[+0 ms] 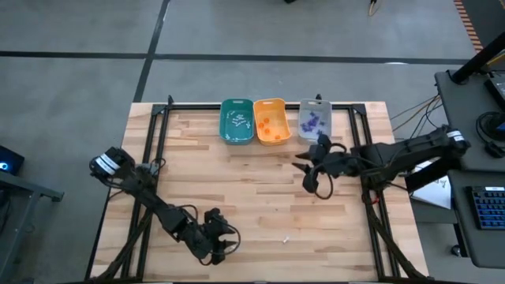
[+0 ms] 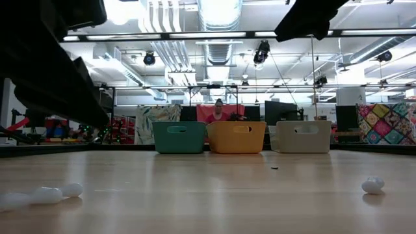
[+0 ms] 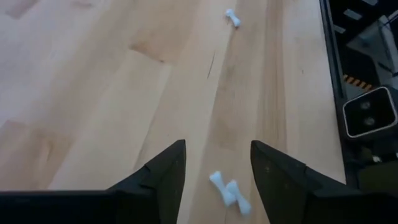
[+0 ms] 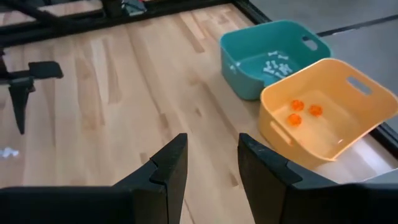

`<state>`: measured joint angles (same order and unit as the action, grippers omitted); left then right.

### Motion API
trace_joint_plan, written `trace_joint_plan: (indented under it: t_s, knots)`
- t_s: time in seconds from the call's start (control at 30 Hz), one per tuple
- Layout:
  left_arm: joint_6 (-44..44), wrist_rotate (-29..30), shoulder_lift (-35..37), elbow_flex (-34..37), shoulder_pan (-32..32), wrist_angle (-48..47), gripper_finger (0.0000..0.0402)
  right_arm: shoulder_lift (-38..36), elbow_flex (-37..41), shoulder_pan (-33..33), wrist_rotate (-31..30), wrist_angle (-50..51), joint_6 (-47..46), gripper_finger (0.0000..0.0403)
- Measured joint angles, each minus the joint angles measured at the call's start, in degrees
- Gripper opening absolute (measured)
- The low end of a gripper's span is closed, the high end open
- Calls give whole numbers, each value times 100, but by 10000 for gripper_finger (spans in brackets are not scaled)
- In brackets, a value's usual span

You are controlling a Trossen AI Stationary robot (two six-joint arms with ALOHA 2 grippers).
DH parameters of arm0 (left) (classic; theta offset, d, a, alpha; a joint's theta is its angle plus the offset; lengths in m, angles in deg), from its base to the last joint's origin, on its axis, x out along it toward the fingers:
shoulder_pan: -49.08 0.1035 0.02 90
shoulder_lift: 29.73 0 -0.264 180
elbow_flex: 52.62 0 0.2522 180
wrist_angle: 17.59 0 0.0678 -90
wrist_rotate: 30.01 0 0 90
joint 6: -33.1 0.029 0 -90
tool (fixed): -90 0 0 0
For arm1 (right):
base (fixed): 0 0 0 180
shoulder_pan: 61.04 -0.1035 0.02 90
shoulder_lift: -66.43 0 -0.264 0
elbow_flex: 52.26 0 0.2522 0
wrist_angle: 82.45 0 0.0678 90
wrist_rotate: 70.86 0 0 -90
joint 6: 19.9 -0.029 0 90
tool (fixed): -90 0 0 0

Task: Sort Halloween decoration
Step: Put the white bone toy into the blue bin

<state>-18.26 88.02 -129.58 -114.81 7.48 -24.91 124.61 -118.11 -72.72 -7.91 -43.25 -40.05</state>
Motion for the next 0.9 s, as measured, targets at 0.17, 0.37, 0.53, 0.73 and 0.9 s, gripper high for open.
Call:
trace_joint_plan:
  t_s: [0.17,0.37,0.53,0.73,0.9]
  knots:
    - [-35,45,-380,-330,-2,-447,162,260,3,-85,-3,-1,-95,130]
    - [-46,145,-615,-526,-1,-641,162,543,4,-83,-11,-27,-134,130]
    - [-113,120,-677,-526,-3,-649,162,641,4,-83,-13,-63,-149,130]
    - [-166,103,-684,-512,-43,-652,162,649,6,-81,-11,-46,-152,130]
    - [-170,101,-684,-510,-81,-653,162,649,6,-81,-10,-45,-174,130]
